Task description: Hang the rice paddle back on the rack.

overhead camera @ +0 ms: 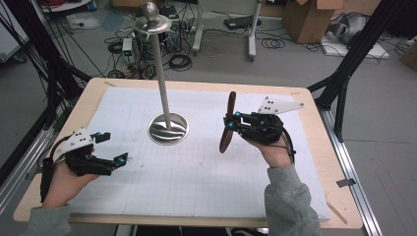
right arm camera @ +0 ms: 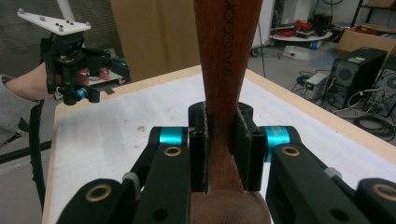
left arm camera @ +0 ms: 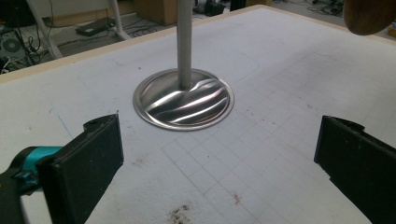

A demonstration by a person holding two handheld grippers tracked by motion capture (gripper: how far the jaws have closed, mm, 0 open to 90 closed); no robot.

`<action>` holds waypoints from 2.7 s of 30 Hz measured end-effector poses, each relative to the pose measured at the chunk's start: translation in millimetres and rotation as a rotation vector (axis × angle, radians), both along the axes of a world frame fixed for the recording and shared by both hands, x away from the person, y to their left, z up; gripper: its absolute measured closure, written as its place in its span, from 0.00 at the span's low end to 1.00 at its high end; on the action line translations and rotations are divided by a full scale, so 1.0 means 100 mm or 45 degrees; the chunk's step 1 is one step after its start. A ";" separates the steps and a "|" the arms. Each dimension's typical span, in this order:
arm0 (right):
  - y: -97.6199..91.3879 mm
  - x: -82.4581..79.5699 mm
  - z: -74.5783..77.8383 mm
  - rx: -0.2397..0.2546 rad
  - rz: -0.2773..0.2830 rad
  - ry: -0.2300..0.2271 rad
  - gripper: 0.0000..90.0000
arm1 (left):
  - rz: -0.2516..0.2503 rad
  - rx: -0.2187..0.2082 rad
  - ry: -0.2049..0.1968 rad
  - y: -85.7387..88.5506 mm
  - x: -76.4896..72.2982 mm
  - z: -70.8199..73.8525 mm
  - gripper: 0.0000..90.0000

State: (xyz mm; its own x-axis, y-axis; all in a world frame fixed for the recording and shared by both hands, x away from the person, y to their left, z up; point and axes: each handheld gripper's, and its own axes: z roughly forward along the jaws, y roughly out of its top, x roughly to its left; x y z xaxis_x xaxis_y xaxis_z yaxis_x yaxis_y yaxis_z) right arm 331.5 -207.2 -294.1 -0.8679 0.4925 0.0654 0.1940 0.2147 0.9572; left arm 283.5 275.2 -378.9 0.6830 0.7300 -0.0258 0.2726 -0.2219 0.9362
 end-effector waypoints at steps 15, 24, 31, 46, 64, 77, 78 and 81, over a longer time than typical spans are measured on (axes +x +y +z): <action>0.23 0.19 0.26 -0.027 0.009 -0.024 0.86 | 0.012 -0.044 -0.028 0.06 -0.03 0.04 0.02; 0.38 0.28 0.41 -0.039 0.023 -0.036 0.86 | 0.016 -0.051 -0.035 0.07 -0.05 0.05 0.02; 0.47 0.37 0.48 -0.042 0.018 -0.027 0.86 | 0.014 -0.055 -0.036 0.08 -0.07 0.06 0.02; 0.55 0.55 0.56 -0.044 0.055 -0.023 0.86 | 0.022 -0.056 -0.030 0.11 -0.10 0.06 0.02; 0.64 0.70 0.82 -0.063 0.087 0.002 0.86 | 0.022 -0.083 -0.052 0.16 -0.20 0.11 0.02; 0.84 0.75 0.95 -0.070 0.078 -0.013 0.86 | -0.004 -0.127 -0.069 0.17 -0.26 0.17 0.02; 0.84 0.75 0.95 -0.070 0.078 -0.013 0.86 | -0.005 -0.124 -0.071 0.17 -0.27 0.18 0.02; 0.89 0.77 0.99 -0.079 0.072 -0.026 0.86 | 0.004 -0.119 -0.068 0.18 -0.28 0.18 0.02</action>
State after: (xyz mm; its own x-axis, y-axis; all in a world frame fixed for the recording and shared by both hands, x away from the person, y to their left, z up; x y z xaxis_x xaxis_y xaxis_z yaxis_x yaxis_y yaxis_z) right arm 408.2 -117.9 -194.9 -0.8953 0.4451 0.0184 0.1606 0.2839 0.9453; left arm 255.9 293.3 -361.1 0.6831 0.7281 -0.0572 0.2221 -0.1325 0.9660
